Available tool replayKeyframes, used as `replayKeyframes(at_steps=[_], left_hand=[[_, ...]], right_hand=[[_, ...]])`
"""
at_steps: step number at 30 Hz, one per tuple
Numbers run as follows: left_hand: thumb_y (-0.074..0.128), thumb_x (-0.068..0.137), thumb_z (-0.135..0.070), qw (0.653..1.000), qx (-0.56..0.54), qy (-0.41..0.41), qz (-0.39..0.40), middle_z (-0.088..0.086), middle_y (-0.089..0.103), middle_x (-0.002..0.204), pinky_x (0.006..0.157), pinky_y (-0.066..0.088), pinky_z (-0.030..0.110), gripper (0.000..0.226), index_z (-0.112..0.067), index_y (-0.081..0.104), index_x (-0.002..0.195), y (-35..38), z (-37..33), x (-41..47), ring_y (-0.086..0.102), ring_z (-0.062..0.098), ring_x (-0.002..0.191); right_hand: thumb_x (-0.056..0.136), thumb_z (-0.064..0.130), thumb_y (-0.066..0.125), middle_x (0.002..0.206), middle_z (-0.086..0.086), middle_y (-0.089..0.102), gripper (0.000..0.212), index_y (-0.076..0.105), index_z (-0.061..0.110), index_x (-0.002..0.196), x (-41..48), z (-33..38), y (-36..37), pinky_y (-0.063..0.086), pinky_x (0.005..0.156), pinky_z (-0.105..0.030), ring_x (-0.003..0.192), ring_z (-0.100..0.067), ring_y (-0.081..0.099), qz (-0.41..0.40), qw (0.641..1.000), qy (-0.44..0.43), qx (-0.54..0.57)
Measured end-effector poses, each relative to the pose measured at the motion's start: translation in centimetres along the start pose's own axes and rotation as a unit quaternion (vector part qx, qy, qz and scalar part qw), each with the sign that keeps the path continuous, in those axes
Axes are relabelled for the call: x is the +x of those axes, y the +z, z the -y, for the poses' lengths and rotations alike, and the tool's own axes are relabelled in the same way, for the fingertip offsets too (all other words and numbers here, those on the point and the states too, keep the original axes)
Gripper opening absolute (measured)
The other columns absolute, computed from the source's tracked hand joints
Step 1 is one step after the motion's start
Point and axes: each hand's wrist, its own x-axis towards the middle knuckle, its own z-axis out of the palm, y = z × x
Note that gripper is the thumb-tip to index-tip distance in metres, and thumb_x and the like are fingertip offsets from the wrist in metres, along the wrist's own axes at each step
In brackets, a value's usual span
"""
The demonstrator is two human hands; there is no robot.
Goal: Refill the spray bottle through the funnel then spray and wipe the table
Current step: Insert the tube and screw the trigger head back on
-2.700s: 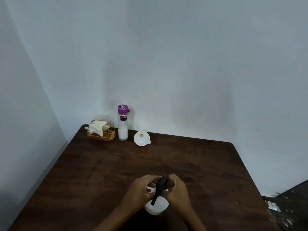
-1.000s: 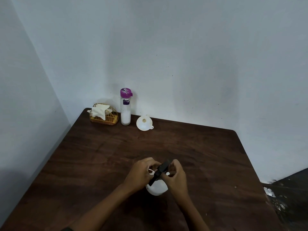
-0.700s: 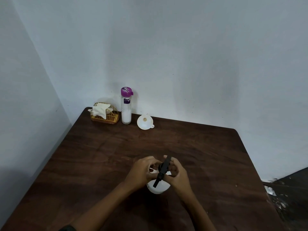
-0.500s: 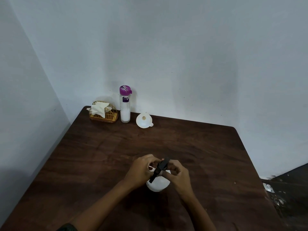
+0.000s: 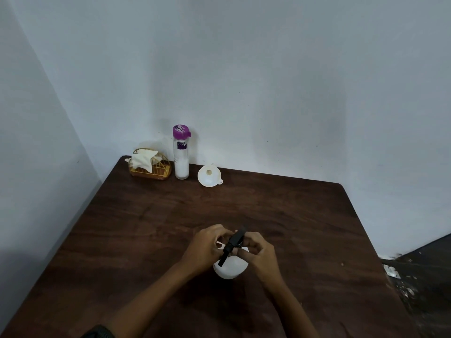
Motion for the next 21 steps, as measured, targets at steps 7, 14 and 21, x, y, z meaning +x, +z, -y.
replayKeyframes(at_steps=[7,14,21], left_hand=[[0.075,0.072,-0.014,1.000,0.002,0.004,-0.001,-0.019,0.059,0.079,0.063,0.044,0.012,0.022,-0.022,0.071,0.092,0.0,0.0,-0.1,0.060,0.003,0.077],[0.076,0.071,-0.019,1.000,0.006,0.009,0.003,-0.020,0.059,0.080,0.065,0.048,0.020,0.022,-0.023,0.070,0.093,0.1,0.3,0.0,0.059,0.001,0.077],[0.078,0.071,-0.023,1.000,-0.005,0.013,-0.003,-0.020,0.055,0.074,0.060,0.039,0.009,0.021,-0.023,0.070,0.090,-0.1,0.1,0.0,0.057,-0.003,0.073]], right_hand=[[0.068,0.003,0.077,0.073,0.001,0.054,0.034,0.047,0.018,0.072,0.3,0.1,2.2,0.043,0.064,-0.024,0.070,-0.011,0.051,-0.068,0.997,0.003,-0.031],[0.066,0.016,0.077,0.106,-0.001,0.066,0.039,0.067,0.015,0.104,0.1,0.0,0.5,0.047,0.081,-0.019,0.096,-0.002,0.061,0.020,1.000,0.018,0.013],[0.067,0.000,0.078,0.091,-0.004,0.068,0.028,0.064,0.018,0.082,0.4,-0.1,0.6,0.050,0.074,-0.026,0.088,-0.018,0.064,-0.016,1.000,0.015,-0.021]])
